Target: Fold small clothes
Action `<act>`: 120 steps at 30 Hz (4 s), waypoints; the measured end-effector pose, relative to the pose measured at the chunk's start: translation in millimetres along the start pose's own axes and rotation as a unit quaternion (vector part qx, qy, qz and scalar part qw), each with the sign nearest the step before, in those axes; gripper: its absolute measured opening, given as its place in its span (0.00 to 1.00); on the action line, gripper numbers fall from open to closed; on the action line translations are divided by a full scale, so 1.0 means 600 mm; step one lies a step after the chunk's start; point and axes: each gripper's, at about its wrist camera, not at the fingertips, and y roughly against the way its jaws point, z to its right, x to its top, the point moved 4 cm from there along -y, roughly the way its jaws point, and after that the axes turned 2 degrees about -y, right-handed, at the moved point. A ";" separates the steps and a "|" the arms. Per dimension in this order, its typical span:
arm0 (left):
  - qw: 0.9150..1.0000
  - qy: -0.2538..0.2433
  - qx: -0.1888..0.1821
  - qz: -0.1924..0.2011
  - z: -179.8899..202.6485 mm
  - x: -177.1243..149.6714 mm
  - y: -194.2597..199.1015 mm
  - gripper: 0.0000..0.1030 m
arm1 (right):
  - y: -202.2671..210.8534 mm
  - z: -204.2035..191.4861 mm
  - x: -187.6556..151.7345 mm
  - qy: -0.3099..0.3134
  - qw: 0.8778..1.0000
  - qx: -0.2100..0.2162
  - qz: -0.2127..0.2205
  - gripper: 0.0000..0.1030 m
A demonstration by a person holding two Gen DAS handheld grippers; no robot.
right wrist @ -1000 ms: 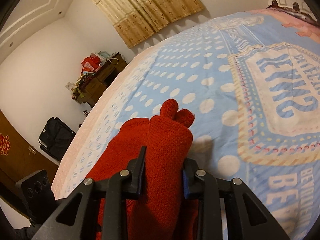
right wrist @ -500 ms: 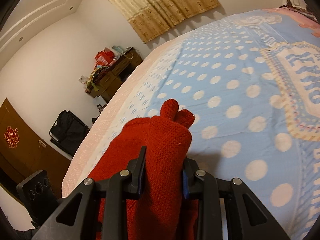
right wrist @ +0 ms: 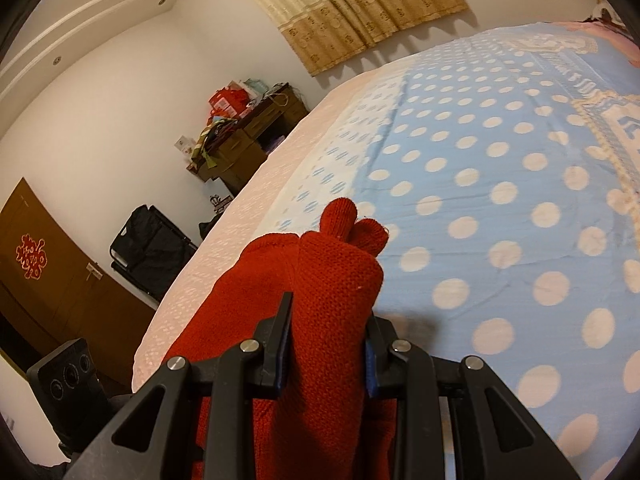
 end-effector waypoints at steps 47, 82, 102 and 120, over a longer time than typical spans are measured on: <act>0.980 0.157 0.118 0.042 -0.218 -0.164 0.116 0.53 | -0.361 -0.262 -0.111 0.096 0.983 -0.006 -0.157 0.33; 0.976 0.087 0.185 0.077 -0.132 -0.196 0.219 0.85 | -0.066 -0.281 -0.186 0.121 0.988 -0.091 -0.028 0.53; 0.966 0.020 0.200 0.161 -0.046 -0.153 0.297 0.95 | 0.101 -0.399 -0.274 0.216 0.971 -0.097 0.042 0.58; 0.960 0.016 0.218 0.173 -0.039 -0.155 0.307 1.00 | 0.134 -0.419 -0.276 0.226 0.966 -0.094 0.079 0.59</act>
